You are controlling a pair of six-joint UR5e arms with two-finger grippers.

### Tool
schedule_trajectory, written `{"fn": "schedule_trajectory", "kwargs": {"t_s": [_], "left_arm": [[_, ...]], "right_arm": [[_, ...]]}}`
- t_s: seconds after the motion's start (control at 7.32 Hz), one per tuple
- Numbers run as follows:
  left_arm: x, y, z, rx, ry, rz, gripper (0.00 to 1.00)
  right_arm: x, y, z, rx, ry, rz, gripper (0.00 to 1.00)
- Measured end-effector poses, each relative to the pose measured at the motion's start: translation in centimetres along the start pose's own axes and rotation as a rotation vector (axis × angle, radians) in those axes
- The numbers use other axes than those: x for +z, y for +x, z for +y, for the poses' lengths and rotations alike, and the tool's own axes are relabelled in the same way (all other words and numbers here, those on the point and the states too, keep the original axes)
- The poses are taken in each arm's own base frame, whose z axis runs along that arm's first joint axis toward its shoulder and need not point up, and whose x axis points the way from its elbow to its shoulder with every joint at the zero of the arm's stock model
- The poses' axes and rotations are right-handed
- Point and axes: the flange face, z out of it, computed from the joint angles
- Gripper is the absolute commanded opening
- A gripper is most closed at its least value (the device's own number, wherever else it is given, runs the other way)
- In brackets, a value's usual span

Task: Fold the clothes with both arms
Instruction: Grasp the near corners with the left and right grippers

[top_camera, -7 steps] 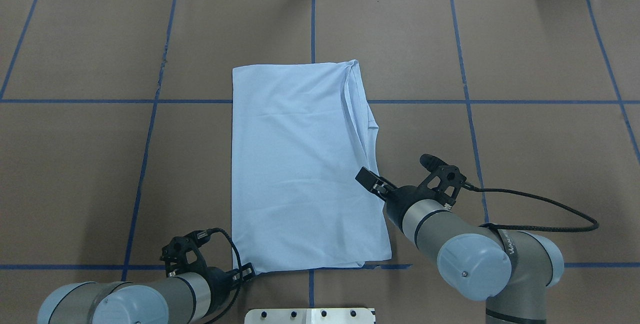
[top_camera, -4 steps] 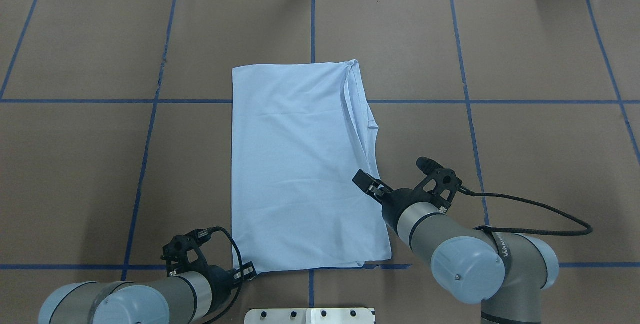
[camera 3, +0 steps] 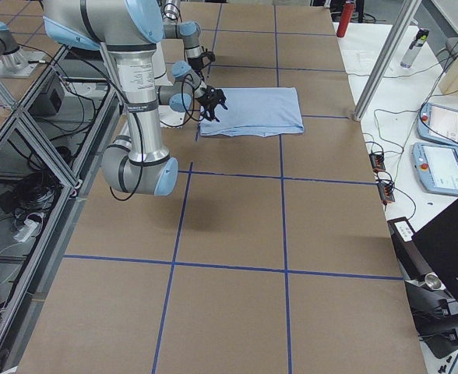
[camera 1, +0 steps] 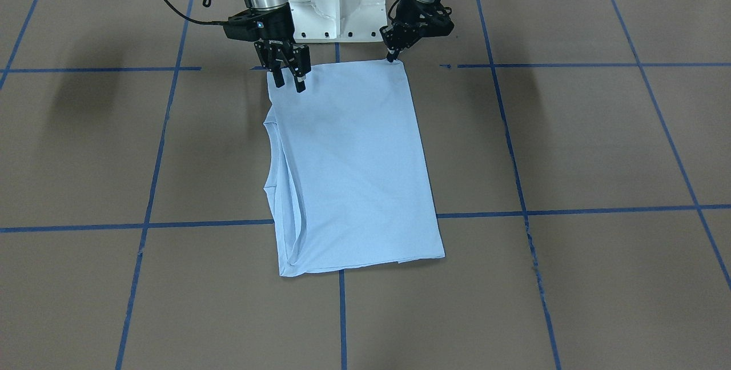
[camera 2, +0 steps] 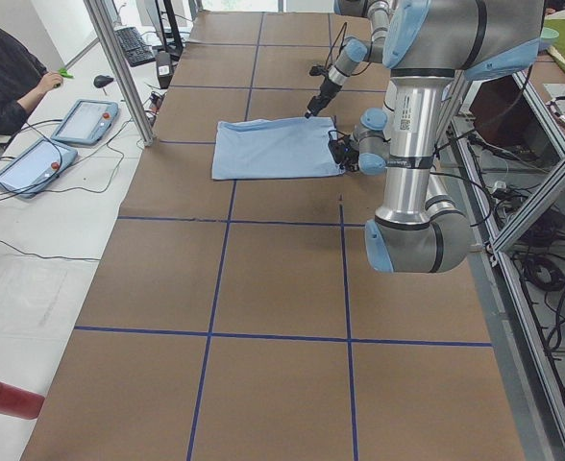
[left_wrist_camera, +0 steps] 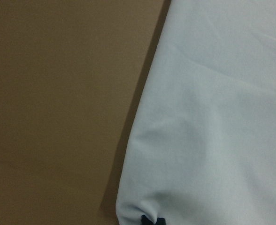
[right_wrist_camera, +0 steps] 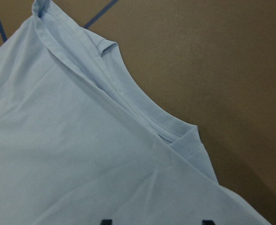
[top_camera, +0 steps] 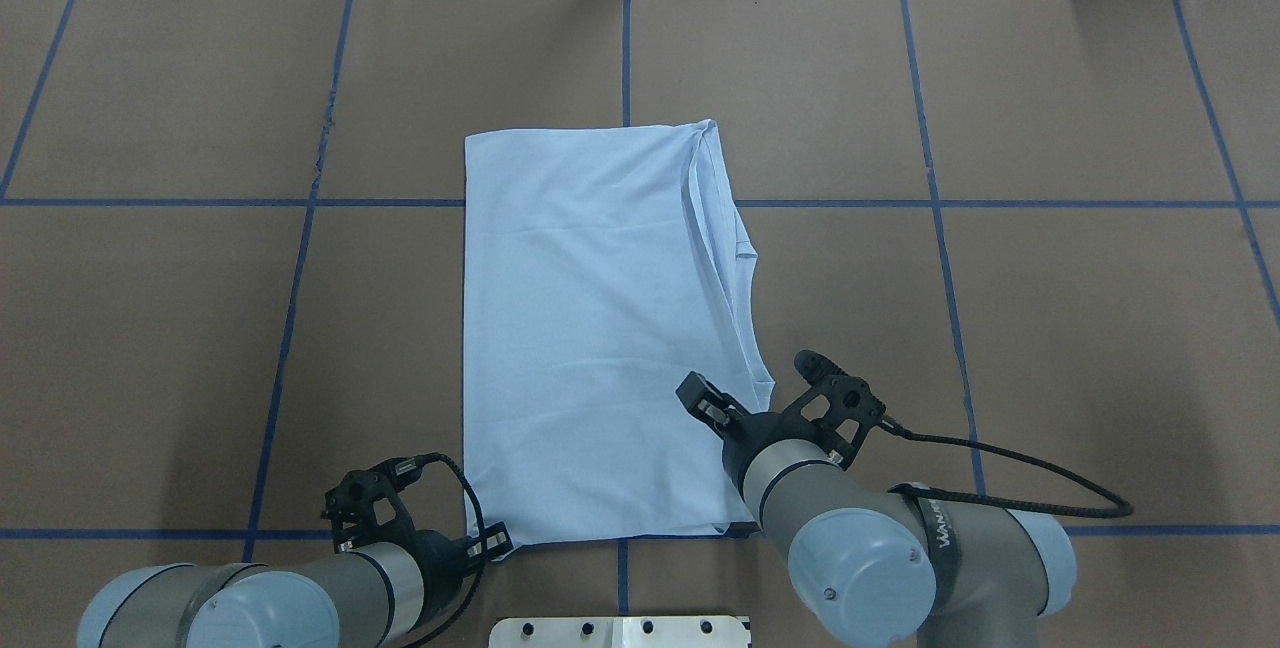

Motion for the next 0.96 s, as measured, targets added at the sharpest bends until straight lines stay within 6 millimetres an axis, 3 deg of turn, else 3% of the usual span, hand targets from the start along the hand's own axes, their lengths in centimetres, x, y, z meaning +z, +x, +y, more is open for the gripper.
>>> {"fn": "schedule_trajectory", "kwargs": {"t_s": [0.55, 0.96], "left_arm": [[0.2, -0.1, -0.1, 0.002, 0.011, 0.000, 0.00], [0.1, 0.0, 0.0, 0.000, 0.012, 0.003, 0.00]], "right_arm": [[-0.8, 2.5, 4.2, -0.053, -0.034, 0.113, 0.76], [0.1, 3.3, 5.9, -0.043, -0.036, 0.129, 0.73]]}}
